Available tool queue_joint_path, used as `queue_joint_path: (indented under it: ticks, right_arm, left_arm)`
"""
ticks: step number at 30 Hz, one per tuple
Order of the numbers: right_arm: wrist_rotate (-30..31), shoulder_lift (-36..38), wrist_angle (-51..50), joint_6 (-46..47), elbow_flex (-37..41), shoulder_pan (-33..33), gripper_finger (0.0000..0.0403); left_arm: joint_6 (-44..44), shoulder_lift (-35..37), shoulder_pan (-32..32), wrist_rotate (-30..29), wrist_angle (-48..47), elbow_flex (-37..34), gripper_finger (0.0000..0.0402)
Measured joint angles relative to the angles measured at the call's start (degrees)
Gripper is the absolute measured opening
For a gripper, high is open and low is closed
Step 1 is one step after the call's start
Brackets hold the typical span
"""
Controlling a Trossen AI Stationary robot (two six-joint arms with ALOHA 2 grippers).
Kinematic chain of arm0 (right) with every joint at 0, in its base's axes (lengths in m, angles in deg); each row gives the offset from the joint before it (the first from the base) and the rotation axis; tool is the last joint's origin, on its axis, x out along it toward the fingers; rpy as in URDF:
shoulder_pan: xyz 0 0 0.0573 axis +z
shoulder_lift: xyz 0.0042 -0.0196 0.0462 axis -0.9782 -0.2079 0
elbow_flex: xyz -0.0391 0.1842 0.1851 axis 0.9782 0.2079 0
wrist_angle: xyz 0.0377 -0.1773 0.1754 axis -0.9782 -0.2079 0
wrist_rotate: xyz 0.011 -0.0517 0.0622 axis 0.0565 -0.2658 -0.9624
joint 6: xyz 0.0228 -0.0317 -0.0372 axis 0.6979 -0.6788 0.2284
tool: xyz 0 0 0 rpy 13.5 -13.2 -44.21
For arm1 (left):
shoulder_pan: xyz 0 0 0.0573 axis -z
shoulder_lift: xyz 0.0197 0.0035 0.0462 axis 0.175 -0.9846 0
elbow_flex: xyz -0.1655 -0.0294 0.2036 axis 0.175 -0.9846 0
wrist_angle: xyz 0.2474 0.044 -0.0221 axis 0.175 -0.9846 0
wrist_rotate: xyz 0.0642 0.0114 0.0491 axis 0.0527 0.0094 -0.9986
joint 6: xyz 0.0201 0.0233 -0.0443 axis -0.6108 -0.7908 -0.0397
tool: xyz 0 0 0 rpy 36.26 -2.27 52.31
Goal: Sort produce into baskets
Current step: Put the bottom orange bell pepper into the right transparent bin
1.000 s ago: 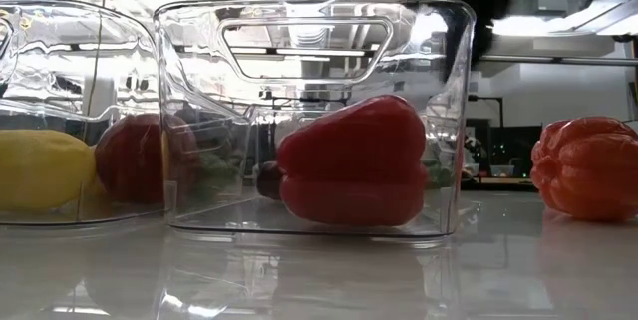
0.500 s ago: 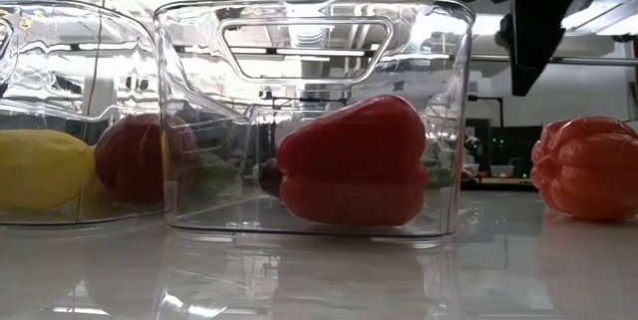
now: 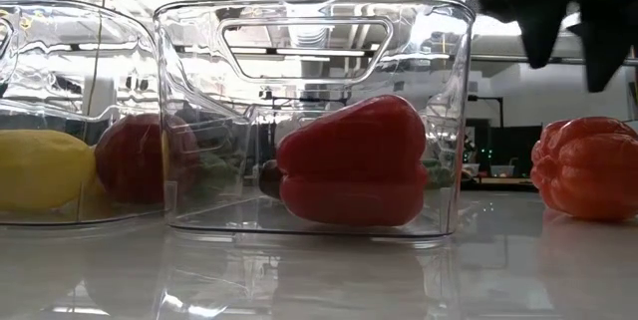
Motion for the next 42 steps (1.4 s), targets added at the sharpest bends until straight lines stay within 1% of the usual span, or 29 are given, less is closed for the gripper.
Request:
queue_joint_path:
  ticks: [5,8,14,22,25,31,34,36,38,40,42]
  right_arm:
    - [0.42,-1.44,-3.36,7.83,0.22,3.99,0.0385]
    - [1.06,-3.70,-4.89,8.75,0.35,4.49,0.0384]
    - [3.28,-7.60,-2.27,3.86,0.33,2.70,0.0384]
    - [2.04,-13.11,-2.19,-3.48,0.35,0.08,0.0380]
    - [2.01,-13.95,-2.19,-5.70,0.33,-0.01,0.0364]
    - [2.01,-14.01,-2.19,-8.95,0.28,0.02,0.0310]
    - [2.01,-14.02,-2.47,-10.90,0.04,0.26,0.0305]
    - [1.79,-14.19,-3.61,-12.09,-1.25,0.21,0.0305]
    - [2.19,-14.12,-5.52,-12.98,-4.13,-0.15,0.0309]
    - [3.99,-13.78,-6.08,-14.23,-7.94,-0.32,0.0310]
    - [7.04,-13.77,-5.93,-16.01,-12.55,-0.30,0.0310]
  left_arm:
    - [2.07,0.00,0.00,0.02,0.07,0.02,0.0320]
    - [3.73,0.00,0.00,0.02,0.03,0.00,0.0320]
    - [7.08,-0.20,0.00,0.34,-0.74,0.02,0.0320]
    - [10.67,-1.57,0.02,1.89,-3.44,0.02,0.0320]
    - [11.47,-2.29,0.00,2.61,-3.81,0.02,0.0320]
    - [11.63,-3.12,0.02,2.96,-4.22,0.02,0.0320]
    - [11.63,-3.12,0.02,2.99,-4.20,0.02,0.0320]
    - [11.61,-3.13,0.02,3.02,-4.21,0.02,0.0320]
    - [11.33,-3.13,0.00,3.96,-4.19,0.02,0.0320]
    - [10.41,-3.13,0.02,6.88,-3.90,0.01,0.0320]
    - [9.37,-3.13,0.02,11.37,-3.07,0.02,0.0320]
